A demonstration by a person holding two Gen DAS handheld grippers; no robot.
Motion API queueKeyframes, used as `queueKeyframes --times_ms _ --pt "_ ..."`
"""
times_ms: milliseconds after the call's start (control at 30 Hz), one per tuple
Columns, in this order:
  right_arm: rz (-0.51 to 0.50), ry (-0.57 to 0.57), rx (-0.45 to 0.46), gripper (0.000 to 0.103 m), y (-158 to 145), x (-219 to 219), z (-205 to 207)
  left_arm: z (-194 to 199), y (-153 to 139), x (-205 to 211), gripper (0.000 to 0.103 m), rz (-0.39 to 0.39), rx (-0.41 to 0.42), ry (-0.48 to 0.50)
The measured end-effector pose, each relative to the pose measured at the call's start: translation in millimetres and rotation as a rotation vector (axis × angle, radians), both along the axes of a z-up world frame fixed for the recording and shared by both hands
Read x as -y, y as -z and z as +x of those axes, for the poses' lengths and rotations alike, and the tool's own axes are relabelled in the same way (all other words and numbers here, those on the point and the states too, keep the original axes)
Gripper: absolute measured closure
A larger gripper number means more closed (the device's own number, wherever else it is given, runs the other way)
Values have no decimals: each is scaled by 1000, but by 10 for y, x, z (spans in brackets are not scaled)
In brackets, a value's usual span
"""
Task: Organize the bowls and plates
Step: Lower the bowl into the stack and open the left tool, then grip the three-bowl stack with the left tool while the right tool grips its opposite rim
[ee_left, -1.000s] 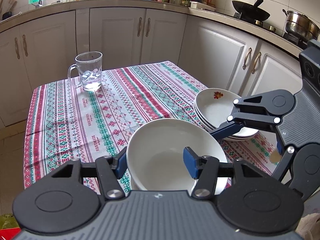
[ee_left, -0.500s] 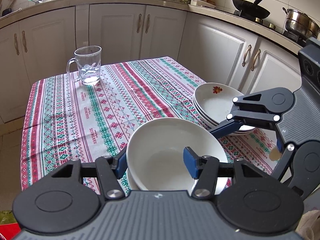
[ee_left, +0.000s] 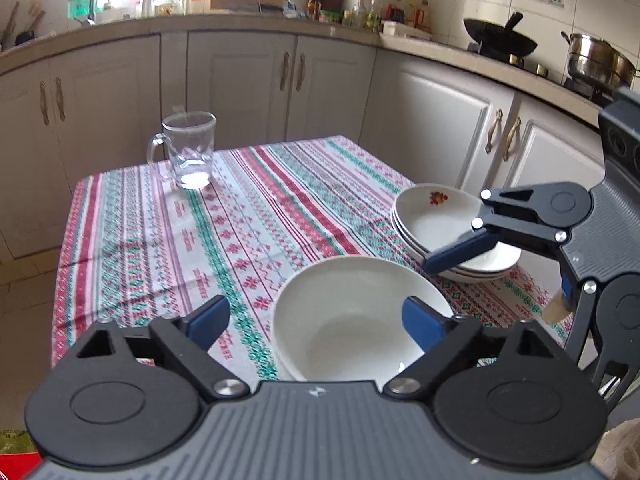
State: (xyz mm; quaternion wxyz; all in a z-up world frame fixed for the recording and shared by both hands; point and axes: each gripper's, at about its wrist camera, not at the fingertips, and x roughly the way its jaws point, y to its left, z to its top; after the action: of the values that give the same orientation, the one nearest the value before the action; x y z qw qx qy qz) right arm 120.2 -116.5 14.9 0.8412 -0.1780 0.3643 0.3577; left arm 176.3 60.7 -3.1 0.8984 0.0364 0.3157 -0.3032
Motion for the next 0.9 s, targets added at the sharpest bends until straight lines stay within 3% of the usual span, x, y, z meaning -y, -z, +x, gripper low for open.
queueKeyframes --times_ms 367,900 --pt "-17 5 17 0 49 38 -168 -343 -40 -244 2 17 127 16" --pt "-76 19 -7 0 363 70 -257 -471 464 -181 1 107 13 105"
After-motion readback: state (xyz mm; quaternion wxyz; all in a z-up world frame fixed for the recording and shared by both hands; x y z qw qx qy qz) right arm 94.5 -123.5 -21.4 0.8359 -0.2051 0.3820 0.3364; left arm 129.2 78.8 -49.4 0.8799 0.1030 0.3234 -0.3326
